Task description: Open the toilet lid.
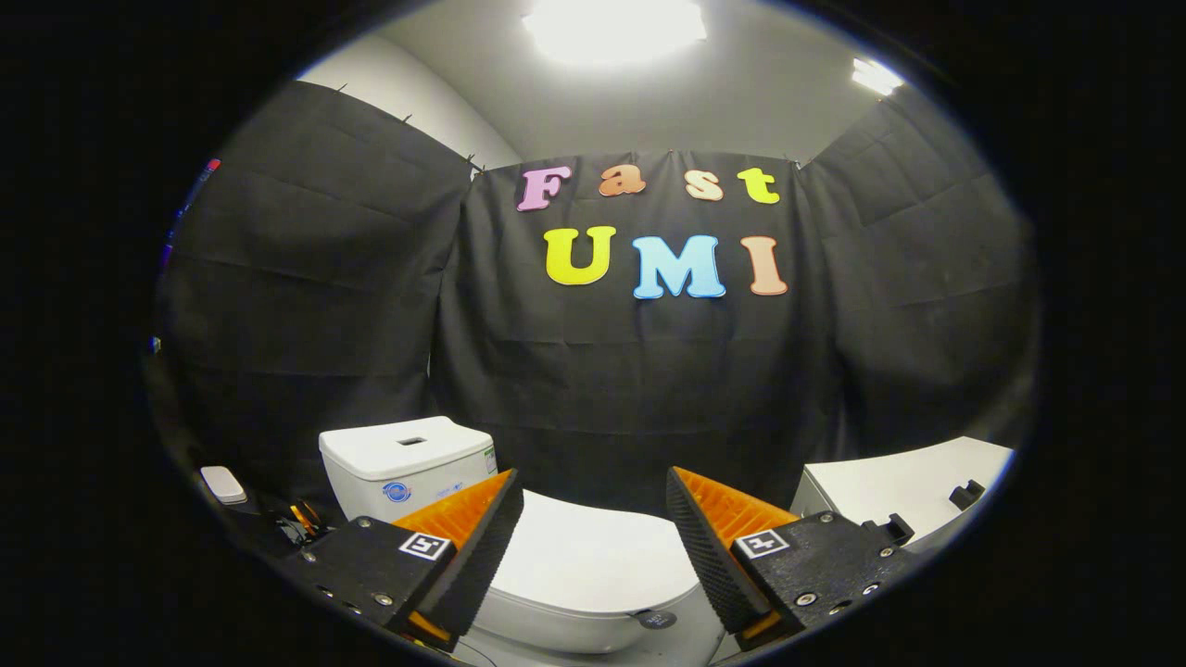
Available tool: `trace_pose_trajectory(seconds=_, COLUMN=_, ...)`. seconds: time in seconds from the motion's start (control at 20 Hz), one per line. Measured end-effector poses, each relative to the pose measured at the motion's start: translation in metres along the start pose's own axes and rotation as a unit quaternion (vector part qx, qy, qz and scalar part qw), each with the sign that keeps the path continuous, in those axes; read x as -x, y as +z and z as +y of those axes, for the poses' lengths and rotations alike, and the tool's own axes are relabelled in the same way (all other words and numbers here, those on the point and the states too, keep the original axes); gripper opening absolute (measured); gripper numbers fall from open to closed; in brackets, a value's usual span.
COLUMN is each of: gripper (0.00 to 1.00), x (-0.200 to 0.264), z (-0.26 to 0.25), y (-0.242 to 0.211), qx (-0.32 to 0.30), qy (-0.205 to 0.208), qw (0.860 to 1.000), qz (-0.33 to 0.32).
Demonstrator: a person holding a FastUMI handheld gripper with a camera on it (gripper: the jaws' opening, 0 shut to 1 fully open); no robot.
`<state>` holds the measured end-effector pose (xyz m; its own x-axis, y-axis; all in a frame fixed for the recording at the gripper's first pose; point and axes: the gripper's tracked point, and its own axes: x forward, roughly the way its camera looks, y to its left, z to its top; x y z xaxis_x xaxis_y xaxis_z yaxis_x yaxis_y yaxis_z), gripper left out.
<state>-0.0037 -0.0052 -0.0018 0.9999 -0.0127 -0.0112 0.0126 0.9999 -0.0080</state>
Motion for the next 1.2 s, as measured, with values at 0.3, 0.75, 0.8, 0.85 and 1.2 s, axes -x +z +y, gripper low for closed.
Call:
trace_pose_trajectory(seconds=0.3, gripper=0.96, x=-0.001, z=0.0, y=0.0, qx=-0.001, qy=-0.001, qw=1.0, qz=-0.001)
trace_pose_trajectory(seconds=0.75, gripper=0.96, x=-0.001, z=-0.029, y=-0.009, qx=-0.061, qy=-0.031, qw=0.998, qz=-0.007)
trace_pose_trajectory(seconds=0.8, gripper=0.96, x=-0.002, z=-0.034, y=-0.01, qx=-0.077, qy=-0.039, qw=0.996, qz=-0.009)
trace_pose_trajectory(seconds=0.85, gripper=0.96, x=-0.002, z=-0.04, y=-0.015, qx=-0.089, qy=-0.046, qw=0.995, qz=-0.007)
trace_pose_trajectory(seconds=1.2, gripper=0.96, x=-0.011, z=-0.059, y=-0.065, qx=-0.188, qy=-0.086, qw=0.978, qz=0.036)
